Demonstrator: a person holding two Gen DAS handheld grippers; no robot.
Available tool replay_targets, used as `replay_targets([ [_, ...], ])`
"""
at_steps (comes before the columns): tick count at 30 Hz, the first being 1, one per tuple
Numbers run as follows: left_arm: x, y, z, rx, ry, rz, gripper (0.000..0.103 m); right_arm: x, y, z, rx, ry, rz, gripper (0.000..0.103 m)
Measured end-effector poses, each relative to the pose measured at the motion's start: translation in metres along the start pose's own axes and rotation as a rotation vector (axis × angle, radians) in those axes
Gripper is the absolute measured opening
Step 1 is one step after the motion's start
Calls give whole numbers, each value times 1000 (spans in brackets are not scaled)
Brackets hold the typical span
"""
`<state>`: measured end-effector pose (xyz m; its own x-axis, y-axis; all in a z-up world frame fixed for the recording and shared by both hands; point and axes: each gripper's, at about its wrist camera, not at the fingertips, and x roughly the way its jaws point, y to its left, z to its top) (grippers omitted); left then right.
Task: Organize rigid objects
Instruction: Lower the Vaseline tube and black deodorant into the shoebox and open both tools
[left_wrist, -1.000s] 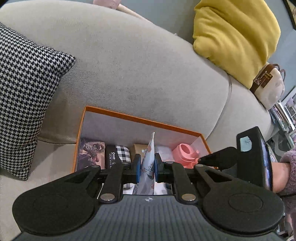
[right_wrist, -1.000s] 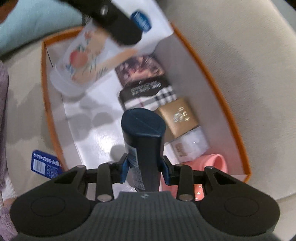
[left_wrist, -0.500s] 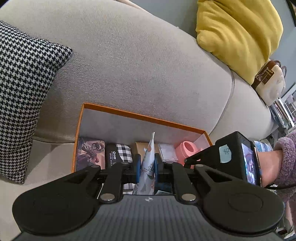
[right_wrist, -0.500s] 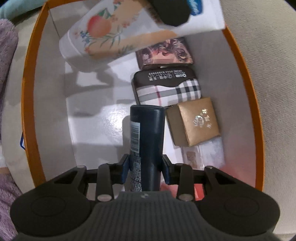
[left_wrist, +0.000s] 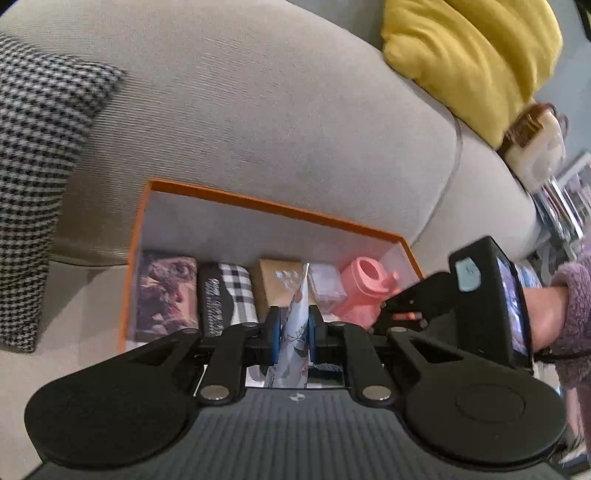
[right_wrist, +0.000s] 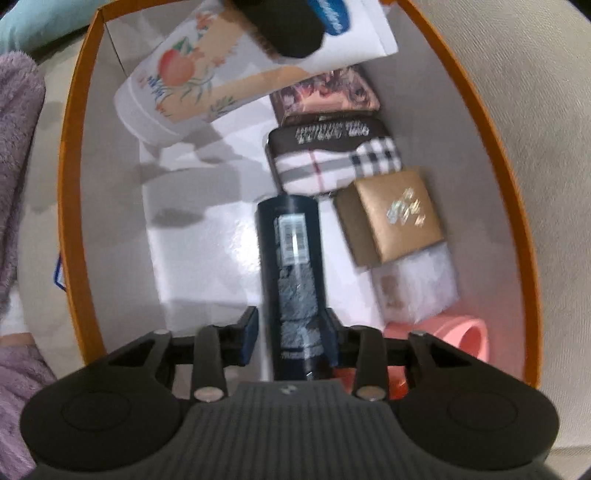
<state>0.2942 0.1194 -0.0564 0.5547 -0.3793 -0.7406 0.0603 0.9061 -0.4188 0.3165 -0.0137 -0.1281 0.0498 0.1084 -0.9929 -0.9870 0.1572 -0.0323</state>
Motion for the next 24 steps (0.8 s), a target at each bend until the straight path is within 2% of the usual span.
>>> replay_targets([
  [2,1,-9,-2,51,14,-3,16,-1,2,-3,13,-5,-27,25],
  [6,8,-26,-5,131,45,-3,16,-30,-1,-13,96,-117,-49,24],
  [9,18,-31,-4,109,62,9,16,-50,-3,-24,150,-163,-131,24],
  [11,22,-32,-4,88,67,14,16,-55,-4,-31,175,-165,-116,25],
  [13,25,-34,-6,81,72,23,16,-53,-5,-36,167,-137,-64,25],
  [17,26,-33,-7,79,80,37,16,-32,-9,-43,219,13,-43,25],
  [21,23,-26,-6,62,70,51,16,-27,-11,-43,256,17,0,25],
  [24,21,-21,-4,52,67,56,16,-19,-10,-40,255,34,-4,25],
])
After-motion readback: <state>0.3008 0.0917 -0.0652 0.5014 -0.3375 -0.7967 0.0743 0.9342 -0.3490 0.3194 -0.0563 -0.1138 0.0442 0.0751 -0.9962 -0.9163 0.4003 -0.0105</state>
